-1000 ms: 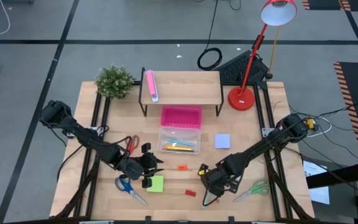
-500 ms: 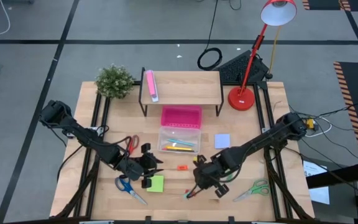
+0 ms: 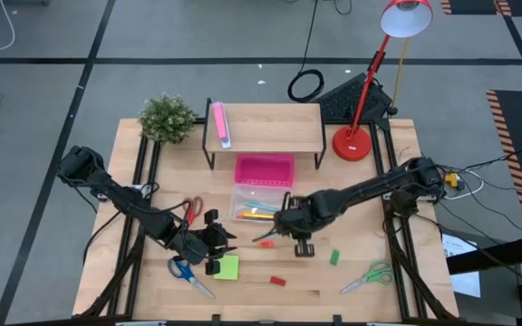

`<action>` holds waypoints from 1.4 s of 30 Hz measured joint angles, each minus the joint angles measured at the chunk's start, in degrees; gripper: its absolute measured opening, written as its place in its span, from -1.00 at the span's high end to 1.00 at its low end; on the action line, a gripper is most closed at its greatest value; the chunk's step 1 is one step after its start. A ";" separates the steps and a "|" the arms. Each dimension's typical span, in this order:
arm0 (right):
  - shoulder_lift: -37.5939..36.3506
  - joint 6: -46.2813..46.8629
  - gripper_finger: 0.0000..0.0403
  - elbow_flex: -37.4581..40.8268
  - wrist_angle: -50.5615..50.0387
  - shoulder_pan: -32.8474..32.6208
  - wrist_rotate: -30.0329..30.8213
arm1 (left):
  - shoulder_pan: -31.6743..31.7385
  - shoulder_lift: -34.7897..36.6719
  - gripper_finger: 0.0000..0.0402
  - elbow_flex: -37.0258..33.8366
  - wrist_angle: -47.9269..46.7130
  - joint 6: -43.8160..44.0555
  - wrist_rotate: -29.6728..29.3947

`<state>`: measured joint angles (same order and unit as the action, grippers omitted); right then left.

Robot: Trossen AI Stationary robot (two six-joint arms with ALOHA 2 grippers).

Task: Pack school essentials
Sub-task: Put the blue pencil into the supply box

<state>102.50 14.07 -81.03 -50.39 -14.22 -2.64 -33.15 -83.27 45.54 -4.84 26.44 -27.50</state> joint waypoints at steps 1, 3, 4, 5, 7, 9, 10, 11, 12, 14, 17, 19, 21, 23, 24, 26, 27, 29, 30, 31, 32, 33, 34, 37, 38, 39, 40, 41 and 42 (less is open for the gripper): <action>0.00 -0.15 0.95 -0.24 -0.53 0.82 0.83 | -0.03 0.01 0.27 0.00 0.00 0.18 0.00; 0.00 -0.45 0.95 -1.46 -2.11 2.46 2.46 | -0.15 0.01 0.27 0.00 -0.02 0.30 -0.01; -0.01 -0.49 0.95 -2.26 -2.91 3.37 3.00 | -0.22 0.01 0.27 0.00 -0.02 0.30 -0.02; -0.04 -0.43 0.95 -2.96 -3.60 4.25 3.50 | -0.27 0.01 0.27 0.00 -0.02 0.32 -0.03; -0.04 0.11 0.95 -4.58 -4.81 6.15 4.58 | -0.31 0.01 0.27 0.00 -0.02 0.32 -0.03; -0.04 0.19 0.95 -6.43 -5.62 7.97 4.80 | -0.31 0.01 0.27 0.00 -0.02 0.33 -0.19; -0.04 0.09 0.95 -7.33 -5.63 8.86 5.08 | -0.31 0.01 0.27 0.00 -0.02 0.35 -0.53; -0.04 -0.03 0.95 -8.18 -5.59 9.69 5.37 | -0.31 0.01 0.27 0.00 -0.02 0.41 -0.65; -0.04 -0.29 0.95 -8.89 -5.59 10.50 5.57 | -0.31 0.01 0.27 0.00 -0.02 0.45 -0.69; -0.04 -0.74 0.95 -10.19 -5.71 12.01 5.56 | -0.31 0.01 0.27 0.00 -0.02 0.47 -0.77; -0.04 -1.80 0.95 -11.68 -5.56 13.72 5.54 | -0.31 0.01 0.27 0.00 0.00 0.66 -0.77; -0.04 -2.75 0.95 -11.91 -5.62 14.34 5.52 | -0.31 0.00 0.27 0.00 0.00 0.67 -0.77; -0.04 -3.15 0.95 -11.91 -5.90 14.36 5.51 | -0.31 0.01 0.27 0.00 0.00 0.65 -0.77; -0.04 -3.22 0.95 -11.91 -5.94 14.31 5.39 | -0.31 0.01 0.27 0.00 0.00 0.65 -0.77; -0.04 -3.22 0.95 -11.91 -5.91 14.27 5.40 | -0.31 0.00 0.27 0.00 0.00 0.65 -0.77; -0.04 -3.22 0.95 -11.91 -5.89 14.23 5.36 | -0.31 0.01 0.27 0.00 0.00 0.65 -0.77; -0.04 -3.21 0.95 -11.91 -5.81 14.18 5.36 | -0.31 0.01 0.27 0.00 0.00 0.65 -0.77; -0.04 -3.20 0.95 -11.91 -5.32 14.15 5.38 | -0.31 0.01 0.27 0.00 0.05 0.65 -0.77; 0.18 -3.21 0.95 -11.91 -4.75 14.16 5.38 | -0.31 0.01 0.27 0.00 0.10 0.65 -0.77; 0.53 -3.22 0.95 -11.93 -4.03 14.14 5.36 | -0.31 0.01 0.27 0.00 0.17 0.65 -0.77; 0.98 -3.29 0.95 -11.93 -3.53 14.14 5.37 | -0.31 0.01 0.27 0.00 0.29 0.65 -0.77; 1.75 -3.61 0.95 -11.93 -3.17 14.14 5.36 | -0.31 -0.01 0.27 0.00 0.33 0.65 -0.77; 2.48 -4.25 0.95 -11.93 -2.89 14.14 5.22 | -0.31 0.01 0.27 0.00 0.35 0.65 -0.77; 4.62 -5.99 0.95 -11.91 -1.35 14.47 4.04 | -0.31 0.01 0.27 0.00 0.40 0.65 -0.77; 5.21 -6.18 0.95 -11.91 -0.53 14.63 3.83 | -0.31 0.01 0.27 0.00 0.44 0.65 -0.77; 5.87 -6.22 0.95 -11.91 0.17 14.82 3.83 | -0.31 0.01 0.27 0.00 0.42 0.65 -0.77; 6.51 -6.24 0.95 -11.91 0.68 14.95 3.81 | -0.31 0.01 0.27 0.00 0.48 0.65 -0.77; 7.15 -6.30 0.95 -11.91 0.96 15.11 3.69 | -0.31 -0.01 0.27 0.00 0.48 0.65 -0.75; 7.84 -6.49 0.95 -11.91 1.17 15.30 3.60 | -0.31 0.01 0.27 0.00 0.45 0.63 -0.75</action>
<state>110.33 7.58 -92.95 -49.21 1.09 0.96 -33.45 -83.26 45.54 -4.40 27.07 -28.25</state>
